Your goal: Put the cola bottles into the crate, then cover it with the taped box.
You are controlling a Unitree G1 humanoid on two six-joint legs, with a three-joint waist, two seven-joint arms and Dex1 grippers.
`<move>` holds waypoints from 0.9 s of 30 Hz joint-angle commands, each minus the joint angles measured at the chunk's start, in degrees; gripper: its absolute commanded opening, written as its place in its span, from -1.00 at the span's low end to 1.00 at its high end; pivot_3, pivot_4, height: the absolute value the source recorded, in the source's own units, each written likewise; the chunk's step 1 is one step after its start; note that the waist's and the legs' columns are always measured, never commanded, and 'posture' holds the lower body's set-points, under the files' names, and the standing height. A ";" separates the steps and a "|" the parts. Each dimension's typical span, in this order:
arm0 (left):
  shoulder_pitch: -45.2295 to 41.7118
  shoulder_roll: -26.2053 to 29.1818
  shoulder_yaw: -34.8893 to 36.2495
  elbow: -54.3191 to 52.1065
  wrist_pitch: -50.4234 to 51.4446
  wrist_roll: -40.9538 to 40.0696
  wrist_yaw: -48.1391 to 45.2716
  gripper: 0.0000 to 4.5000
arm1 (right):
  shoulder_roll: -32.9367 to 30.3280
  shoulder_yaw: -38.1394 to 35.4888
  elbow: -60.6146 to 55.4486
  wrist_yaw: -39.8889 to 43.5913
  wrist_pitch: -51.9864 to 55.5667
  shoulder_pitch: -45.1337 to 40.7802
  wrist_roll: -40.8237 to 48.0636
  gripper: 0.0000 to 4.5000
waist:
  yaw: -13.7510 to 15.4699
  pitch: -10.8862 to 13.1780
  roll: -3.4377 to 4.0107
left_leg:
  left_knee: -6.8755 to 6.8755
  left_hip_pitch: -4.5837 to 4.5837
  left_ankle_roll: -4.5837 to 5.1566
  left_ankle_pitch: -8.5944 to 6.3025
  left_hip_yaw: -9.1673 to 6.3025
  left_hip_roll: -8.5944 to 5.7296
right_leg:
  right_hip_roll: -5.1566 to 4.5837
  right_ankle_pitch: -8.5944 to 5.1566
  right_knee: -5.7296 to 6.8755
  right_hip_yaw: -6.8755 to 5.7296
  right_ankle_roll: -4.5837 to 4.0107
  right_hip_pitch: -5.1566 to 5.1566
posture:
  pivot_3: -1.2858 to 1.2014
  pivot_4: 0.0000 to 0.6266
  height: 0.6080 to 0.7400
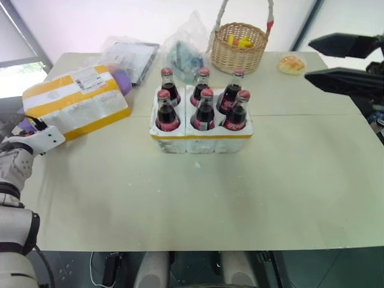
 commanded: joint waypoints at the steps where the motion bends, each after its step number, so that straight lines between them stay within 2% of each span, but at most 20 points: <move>1: -0.99 0.73 1.06 0.53 0.70 -1.53 -0.62 0.60 | -1.78 -2.27 0.11 -0.57 -0.01 -1.51 0.13 1.00 | 0.01 0.00 0.00 | 0.01 0.00 0.00 0.00 0.00 -0.01 | 0.00 0.00 0.00 0.00 0.00 0.00 | 0.03 -0.52 0.96; 3: -0.87 0.90 0.80 0.61 1.14 -1.43 -0.78 0.16 | -1.94 -2.59 0.03 -0.79 0.09 -1.18 0.23 1.00 | 0.00 0.00 0.00 | 0.00 0.00 0.00 0.00 0.00 0.00 | 0.00 0.00 0.00 0.00 0.00 0.00 | 0.03 -0.52 0.96; 12: -0.10 1.38 1.18 0.60 1.07 -2.53 -1.80 0.16 | -1.09 -2.88 0.11 -2.17 -0.25 -0.89 0.23 1.00 | -0.02 0.00 0.00 | 0.00 0.00 0.00 0.00 0.00 0.00 | 0.00 0.00 0.01 0.00 0.00 0.00 | 0.03 -0.52 0.96; 15: 0.12 1.14 1.23 0.41 0.39 -2.71 -2.16 -0.26 | -0.32 -2.75 0.15 -2.85 -0.58 -0.86 0.20 1.00 | -0.05 0.00 0.00 | 0.01 0.00 0.00 0.00 0.00 0.00 | 0.00 0.00 0.01 0.00 0.00 0.00 | 0.03 -0.52 0.96; 18: 0.20 1.12 1.08 0.43 0.68 -2.80 -2.47 -0.91 | 0.00 -2.84 -0.07 -3.13 -0.73 -0.44 0.16 1.00 | -0.02 0.00 0.00 | 0.00 0.00 0.00 0.00 0.00 0.00 | 0.00 0.00 0.01 0.00 0.00 0.00 | 0.03 -0.52 0.96; 19: 0.24 1.12 1.06 0.44 0.80 -2.88 -2.60 -0.97 | 0.04 -2.91 -0.11 -3.23 -0.72 -0.34 0.21 1.00 | -0.02 0.00 0.00 | 0.01 0.00 0.00 0.00 0.00 -0.01 | 0.00 0.00 0.02 0.00 0.00 0.00 | 0.03 -0.52 0.96; 27: 1.23 0.75 0.62 0.03 -0.40 -3.10 -2.95 -0.97 | 0.42 -3.27 -0.39 -3.92 -1.00 0.40 0.30 1.00 | -0.04 0.00 0.00 | 0.01 0.00 0.00 0.00 0.00 -0.01 | 0.00 0.00 0.02 0.00 0.00 0.00 | 0.03 -0.52 0.96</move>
